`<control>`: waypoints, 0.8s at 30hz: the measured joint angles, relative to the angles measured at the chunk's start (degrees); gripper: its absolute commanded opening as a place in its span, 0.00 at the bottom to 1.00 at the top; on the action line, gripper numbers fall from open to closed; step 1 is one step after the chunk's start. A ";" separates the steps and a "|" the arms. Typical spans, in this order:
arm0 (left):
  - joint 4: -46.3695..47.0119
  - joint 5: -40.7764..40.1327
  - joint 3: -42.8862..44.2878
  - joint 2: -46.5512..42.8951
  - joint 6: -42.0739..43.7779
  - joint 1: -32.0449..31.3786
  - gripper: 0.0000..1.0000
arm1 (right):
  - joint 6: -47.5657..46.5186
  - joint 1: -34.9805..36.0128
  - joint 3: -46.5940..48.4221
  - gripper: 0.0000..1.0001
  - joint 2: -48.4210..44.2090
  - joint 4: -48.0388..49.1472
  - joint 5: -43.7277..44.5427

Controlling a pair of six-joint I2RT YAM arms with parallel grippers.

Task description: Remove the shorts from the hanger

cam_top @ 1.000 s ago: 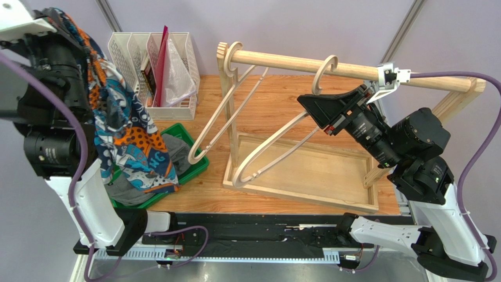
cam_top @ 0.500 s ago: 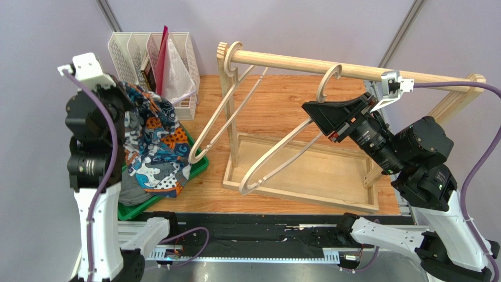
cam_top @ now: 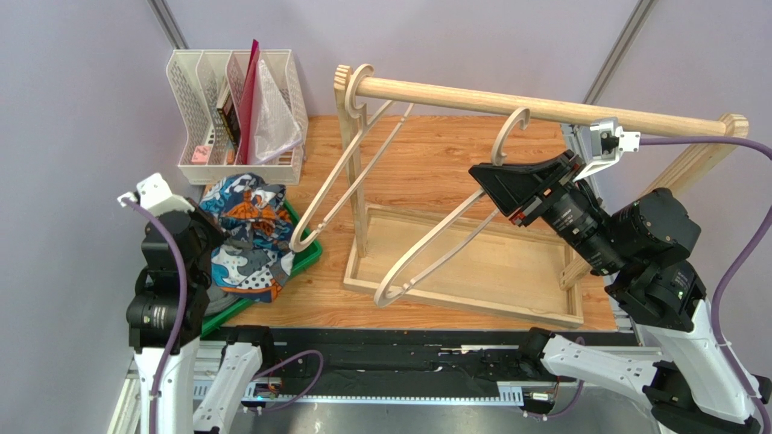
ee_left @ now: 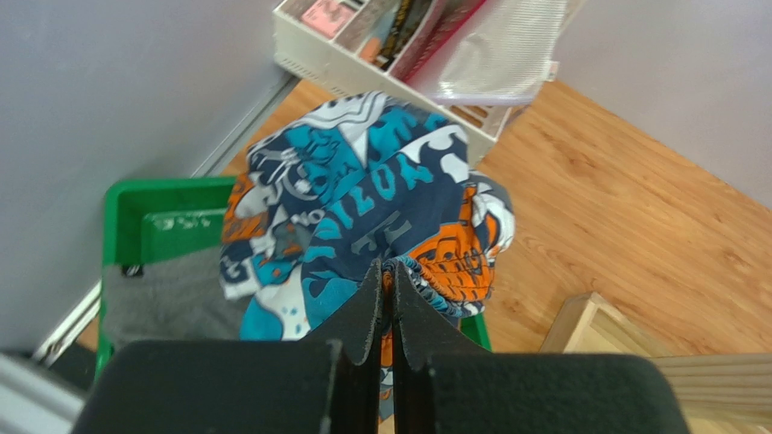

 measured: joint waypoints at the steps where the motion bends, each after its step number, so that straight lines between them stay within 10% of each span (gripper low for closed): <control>1: -1.51 -1.44 -0.42 -1.18 -1.53 0.00 0.00 | -0.04 0.00 -0.07 0.00 -0.22 0.02 -0.04; 16: -19.87 -22.67 -15.06 -14.01 -26.60 0.00 0.04 | 1.42 -0.02 -1.86 0.00 -2.93 0.74 -3.23; 24: -23.08 -27.61 -12.74 -14.23 -30.21 0.00 0.99 | 1.99 0.00 -3.56 0.00 -2.84 0.72 -3.48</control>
